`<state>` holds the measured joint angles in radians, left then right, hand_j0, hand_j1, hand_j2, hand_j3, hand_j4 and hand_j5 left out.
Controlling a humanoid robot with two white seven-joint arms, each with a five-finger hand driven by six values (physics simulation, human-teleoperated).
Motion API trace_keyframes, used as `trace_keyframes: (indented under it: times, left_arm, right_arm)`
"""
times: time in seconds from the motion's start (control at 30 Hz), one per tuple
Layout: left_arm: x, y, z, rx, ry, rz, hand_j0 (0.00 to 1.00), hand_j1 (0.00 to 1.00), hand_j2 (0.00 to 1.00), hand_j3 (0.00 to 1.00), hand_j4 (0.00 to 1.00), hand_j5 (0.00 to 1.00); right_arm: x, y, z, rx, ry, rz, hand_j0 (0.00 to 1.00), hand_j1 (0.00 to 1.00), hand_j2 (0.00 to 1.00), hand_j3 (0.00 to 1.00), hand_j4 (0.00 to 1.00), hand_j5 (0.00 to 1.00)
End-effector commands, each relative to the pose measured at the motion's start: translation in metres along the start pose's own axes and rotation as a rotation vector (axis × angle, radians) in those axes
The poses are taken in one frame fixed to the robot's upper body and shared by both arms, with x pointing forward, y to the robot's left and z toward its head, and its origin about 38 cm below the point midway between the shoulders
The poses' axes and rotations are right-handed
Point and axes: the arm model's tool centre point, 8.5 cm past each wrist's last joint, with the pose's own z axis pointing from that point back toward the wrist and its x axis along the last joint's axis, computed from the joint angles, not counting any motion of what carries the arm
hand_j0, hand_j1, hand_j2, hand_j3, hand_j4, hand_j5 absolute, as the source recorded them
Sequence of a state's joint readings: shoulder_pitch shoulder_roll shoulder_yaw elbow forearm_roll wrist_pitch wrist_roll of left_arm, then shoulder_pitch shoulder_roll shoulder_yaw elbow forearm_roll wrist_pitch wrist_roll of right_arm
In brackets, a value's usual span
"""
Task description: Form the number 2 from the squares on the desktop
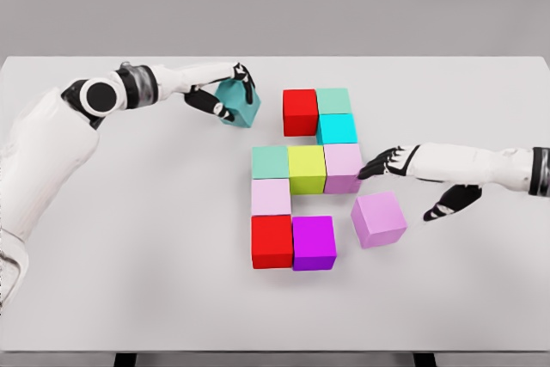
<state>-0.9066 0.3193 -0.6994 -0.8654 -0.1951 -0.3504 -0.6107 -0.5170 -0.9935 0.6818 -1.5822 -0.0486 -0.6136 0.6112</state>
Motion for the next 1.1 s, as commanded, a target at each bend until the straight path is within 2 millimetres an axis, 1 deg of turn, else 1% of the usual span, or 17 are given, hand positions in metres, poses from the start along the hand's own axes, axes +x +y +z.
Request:
trace_keyframes:
  times: [0.0,0.07,0.17,0.2,0.37,0.43,0.53,0.57,0.67,0.7,0.77,0.87,0.93,0.97,1.07]
  left_arm:
    - [0.004,-0.001,-0.008,0.001,0.016,0.034,0.33,0.33,0.33,0.33,0.33,0.33]
    - [0.005,-0.001,-0.008,0.002,0.014,0.036,0.33,0.33,0.33,0.33,0.33,0.33]
    - [0.006,0.003,-0.008,0.016,0.011,0.042,0.33,0.33,0.33,0.33,0.33,0.33]
    - [0.005,0.003,-0.008,0.015,0.011,0.045,0.33,0.33,0.33,0.33,0.33,0.33]
    - [0.002,-0.003,-0.009,0.009,0.016,0.055,0.34,0.34,0.34,0.34,0.34,0.34]
    - [0.009,-0.005,-0.015,0.006,-0.004,0.056,0.34,0.34,0.34,0.34,0.34,0.34]
    - [0.012,-0.006,-0.017,0.003,-0.011,0.054,0.33,0.33,0.33,0.33,0.33,0.33]
    - [0.016,-0.007,-0.022,0.002,-0.02,0.057,0.33,0.33,0.33,0.33,0.33,0.33]
    - [0.016,-0.007,-0.023,0.002,-0.02,0.061,0.33,0.33,0.33,0.33,0.33,0.33]
    - [0.016,-0.007,-0.023,0.002,-0.018,0.062,0.34,0.34,0.34,0.34,0.34,0.34]
    - [0.015,-0.007,-0.022,0.002,-0.014,0.064,0.41,0.41,0.41,0.41,0.41,0.41]
    - [0.009,-0.009,-0.02,-0.001,0.002,0.074,0.58,0.58,0.58,0.58,0.58,0.58]
    - [0.009,-0.01,-0.022,-0.002,0.003,0.078,0.73,0.73,0.73,0.73,0.73,0.73]
    - [0.009,-0.01,-0.022,-0.003,0.002,0.078,0.77,0.77,0.77,0.77,0.77,0.77]
    - [0.01,-0.01,-0.022,-0.002,-0.001,0.078,0.79,0.79,0.79,0.79,0.79,0.79]
  right_arm:
    - [-0.012,-0.007,0.012,-0.032,0.046,-0.016,1.0,1.0,1.0,1.0,1.0,1.0]
    - [-0.023,-0.004,0.034,-0.011,0.111,-0.024,1.0,1.0,1.0,1.0,1.0,1.0]
    - [-0.03,0.0,0.056,0.028,0.172,-0.029,1.0,1.0,1.0,1.0,1.0,1.0]
    - [-0.031,0.006,0.059,0.05,0.182,-0.037,1.0,1.0,1.0,1.0,1.0,1.0]
    - [-0.029,0.013,0.054,0.092,0.184,-0.011,1.0,1.0,1.0,1.0,1.0,1.0]
    - [-0.025,0.018,0.05,0.111,0.172,-0.007,1.0,1.0,1.0,1.0,1.0,1.0]
    - [-0.02,0.016,0.046,0.121,0.159,0.016,1.0,1.0,1.0,1.0,1.0,1.0]
    - [-0.019,0.016,0.045,0.123,0.155,0.02,1.0,1.0,1.0,1.0,1.0,1.0]
    - [-0.014,0.016,0.042,0.131,0.143,0.034,1.0,1.0,1.0,1.0,1.0,1.0]
    - [-0.014,0.02,0.04,0.143,0.138,0.031,1.0,1.0,1.0,1.0,1.0,1.0]
    - [-0.013,0.022,0.039,0.158,0.141,0.043,1.0,1.0,1.0,1.0,1.0,1.0]
    - [-0.011,0.026,0.037,0.177,0.14,0.06,1.0,1.0,1.0,1.0,1.0,1.0]
    - [-0.007,0.026,0.035,0.184,0.131,0.073,1.0,1.0,1.0,1.0,1.0,1.0]
    - [-0.007,0.026,0.034,0.185,0.129,0.076,1.0,1.0,1.0,1.0,1.0,1.0]
    - [-0.003,0.025,0.031,0.185,0.116,0.084,1.0,1.0,1.0,1.0,1.0,1.0]
